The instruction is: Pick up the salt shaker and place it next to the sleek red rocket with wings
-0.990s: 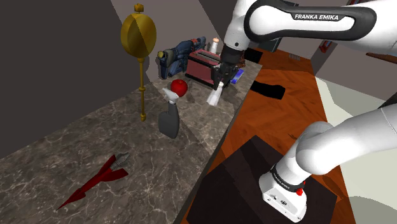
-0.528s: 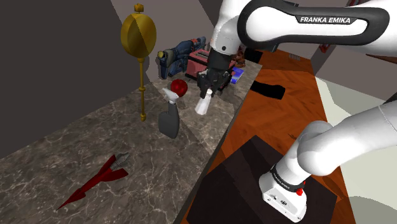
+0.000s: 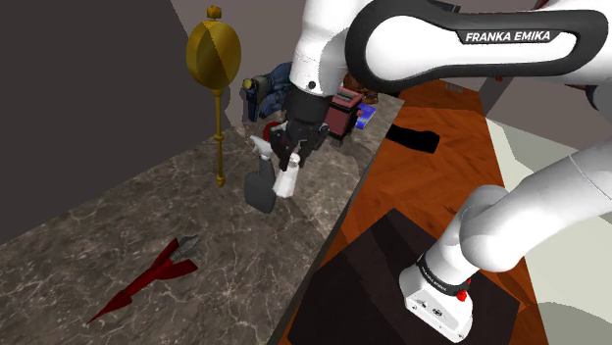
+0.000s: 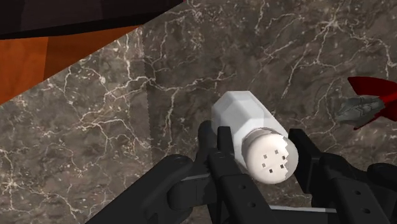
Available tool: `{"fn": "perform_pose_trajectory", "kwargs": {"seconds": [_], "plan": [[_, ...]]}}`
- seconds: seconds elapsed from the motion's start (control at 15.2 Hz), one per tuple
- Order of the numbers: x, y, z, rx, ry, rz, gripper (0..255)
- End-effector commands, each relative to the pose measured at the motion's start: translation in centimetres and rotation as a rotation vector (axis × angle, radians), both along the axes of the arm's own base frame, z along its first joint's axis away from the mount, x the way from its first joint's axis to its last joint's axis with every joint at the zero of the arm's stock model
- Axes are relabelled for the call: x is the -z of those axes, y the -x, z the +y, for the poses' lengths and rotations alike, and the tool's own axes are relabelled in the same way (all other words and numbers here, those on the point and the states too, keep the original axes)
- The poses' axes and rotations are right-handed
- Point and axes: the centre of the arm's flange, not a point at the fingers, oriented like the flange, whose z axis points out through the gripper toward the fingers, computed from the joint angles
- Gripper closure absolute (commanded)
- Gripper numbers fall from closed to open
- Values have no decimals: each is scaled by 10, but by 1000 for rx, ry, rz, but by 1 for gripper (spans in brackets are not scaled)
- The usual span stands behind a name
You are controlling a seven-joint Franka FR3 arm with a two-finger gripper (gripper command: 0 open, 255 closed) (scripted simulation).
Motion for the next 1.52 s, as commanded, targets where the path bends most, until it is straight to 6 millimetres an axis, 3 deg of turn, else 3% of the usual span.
{"fn": "perform_pose_trajectory", "kwargs": {"seconds": [0.0,0.2,0.26,1.45], "plan": [[0,7,25,2,-1,0,255],[0,15,64,2,-1,0,255],[0,20,86,2,-1,0,255],[95,20,86,2,-1,0,255]]}}
